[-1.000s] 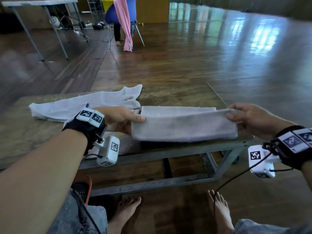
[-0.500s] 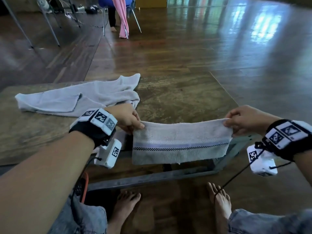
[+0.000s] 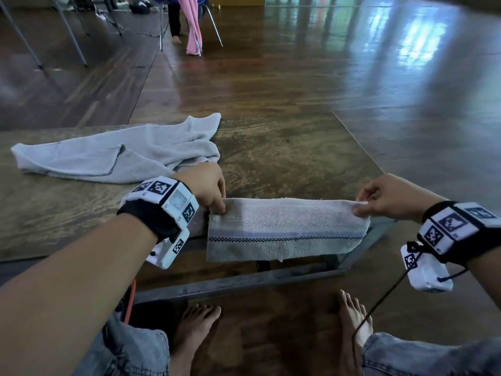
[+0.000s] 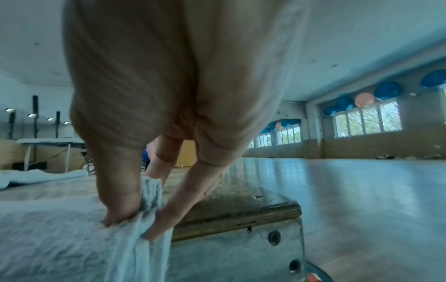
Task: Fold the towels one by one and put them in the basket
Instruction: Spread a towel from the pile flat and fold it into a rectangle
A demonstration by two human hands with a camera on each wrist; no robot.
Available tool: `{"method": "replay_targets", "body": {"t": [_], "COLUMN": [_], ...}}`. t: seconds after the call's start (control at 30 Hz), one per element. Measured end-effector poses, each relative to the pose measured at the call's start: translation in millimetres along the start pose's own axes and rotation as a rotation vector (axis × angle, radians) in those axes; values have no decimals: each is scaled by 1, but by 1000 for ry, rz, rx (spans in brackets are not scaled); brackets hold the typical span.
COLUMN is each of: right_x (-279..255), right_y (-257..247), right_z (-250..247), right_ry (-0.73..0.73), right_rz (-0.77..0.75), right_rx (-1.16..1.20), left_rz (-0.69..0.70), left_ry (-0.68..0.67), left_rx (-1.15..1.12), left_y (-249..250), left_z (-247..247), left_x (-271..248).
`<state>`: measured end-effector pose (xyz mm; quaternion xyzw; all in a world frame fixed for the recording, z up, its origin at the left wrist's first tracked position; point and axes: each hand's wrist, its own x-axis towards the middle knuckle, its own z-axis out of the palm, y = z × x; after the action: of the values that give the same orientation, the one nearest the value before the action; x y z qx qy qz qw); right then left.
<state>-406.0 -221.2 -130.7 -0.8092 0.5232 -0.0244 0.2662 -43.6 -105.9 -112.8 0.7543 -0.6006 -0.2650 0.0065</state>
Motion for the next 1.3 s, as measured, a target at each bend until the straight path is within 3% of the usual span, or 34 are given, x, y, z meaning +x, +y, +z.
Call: {"method": "replay_targets", "body": {"t": [0.17, 0.33, 0.43, 0.5, 0.63, 0.7, 0.77, 0.83, 0.87, 0.97, 1.0, 1.07, 1.3], "right_x": [-4, -2, -1, -4, -6, -2, 2, 4, 4, 4, 4, 5, 28], "right_y": [-7, -20, -32, -39, -48, -52, -52, -47, -43, -29, -26, -21, -16], "right_z": [4, -3, -22, -35, -44, -43, -37, -27, -22, -10, -7, -2, 11], "right_ry": [40, -126, -82, 69, 589, 790, 862, 797, 704, 301, 216, 188, 216], "right_rz": [-71, -41, -69, -124, -260, -301, -317, -331, -325, -221, -171, -96, 108], "right_rx": [-182, -340, -362, -289, -90, -77, -51, -49, -64, -133, -144, -118, -61], "left_rz": [-17, 33, 67, 150, 298, 379, 410, 372, 348, 221, 171, 104, -96], "left_ry": [-58, -120, -79, 106, 696, 851, 898, 866, 780, 321, 227, 192, 281], "left_rx": [68, 159, 108, 63, -186, -260, -273, -274, -263, -99, -59, -55, 42], "left_y": [5, 8, 10, 11, 5, 1, -3, -11, -16, -33, -37, -42, -33], "left_z": [5, -1, -23, -40, -62, -65, -61, -55, -51, -34, -28, -18, 3], "left_x": [-2, -3, -10, -15, -22, -26, -26, -23, -21, -15, -11, -4, 17]}}
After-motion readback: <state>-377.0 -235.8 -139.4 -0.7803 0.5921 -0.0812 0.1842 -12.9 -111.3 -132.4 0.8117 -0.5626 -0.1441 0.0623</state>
